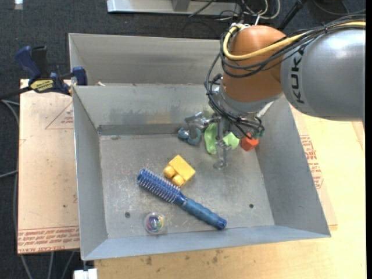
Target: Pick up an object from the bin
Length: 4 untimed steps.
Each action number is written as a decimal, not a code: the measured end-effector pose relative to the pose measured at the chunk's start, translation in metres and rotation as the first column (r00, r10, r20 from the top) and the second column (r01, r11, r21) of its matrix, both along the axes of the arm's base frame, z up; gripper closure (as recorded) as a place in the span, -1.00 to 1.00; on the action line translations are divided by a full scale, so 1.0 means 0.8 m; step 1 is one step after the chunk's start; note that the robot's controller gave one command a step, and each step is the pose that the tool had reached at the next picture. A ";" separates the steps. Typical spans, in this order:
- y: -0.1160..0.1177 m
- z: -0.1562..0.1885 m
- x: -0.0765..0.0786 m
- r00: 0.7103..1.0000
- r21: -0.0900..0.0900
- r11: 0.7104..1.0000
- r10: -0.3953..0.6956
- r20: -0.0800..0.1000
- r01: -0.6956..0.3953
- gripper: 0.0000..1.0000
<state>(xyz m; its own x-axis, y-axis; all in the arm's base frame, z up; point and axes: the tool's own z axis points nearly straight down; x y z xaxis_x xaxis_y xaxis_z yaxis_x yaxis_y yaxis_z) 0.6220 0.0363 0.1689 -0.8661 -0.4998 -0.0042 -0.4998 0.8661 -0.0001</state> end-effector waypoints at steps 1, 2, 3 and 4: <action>0.014 -0.078 -0.031 0.996 0.000 0.996 -0.084 -0.009 0.084 -1.00; 0.013 -0.034 -0.070 0.997 -0.001 0.997 -0.071 -0.003 0.071 -1.00; -0.005 -0.068 -0.175 0.993 -0.003 0.994 -0.114 -0.013 0.114 -1.00; -0.002 -0.123 -0.165 0.998 0.002 0.999 -0.055 0.012 0.055 -1.00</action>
Offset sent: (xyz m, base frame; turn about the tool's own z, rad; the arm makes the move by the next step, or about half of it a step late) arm -0.0230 0.0093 -0.0587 0.0850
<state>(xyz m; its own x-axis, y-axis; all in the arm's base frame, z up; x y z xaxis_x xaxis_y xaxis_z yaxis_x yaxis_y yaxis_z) 0.4902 0.0345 0.0707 -0.8920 -0.4518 -0.0155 -0.4518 0.8921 -0.0046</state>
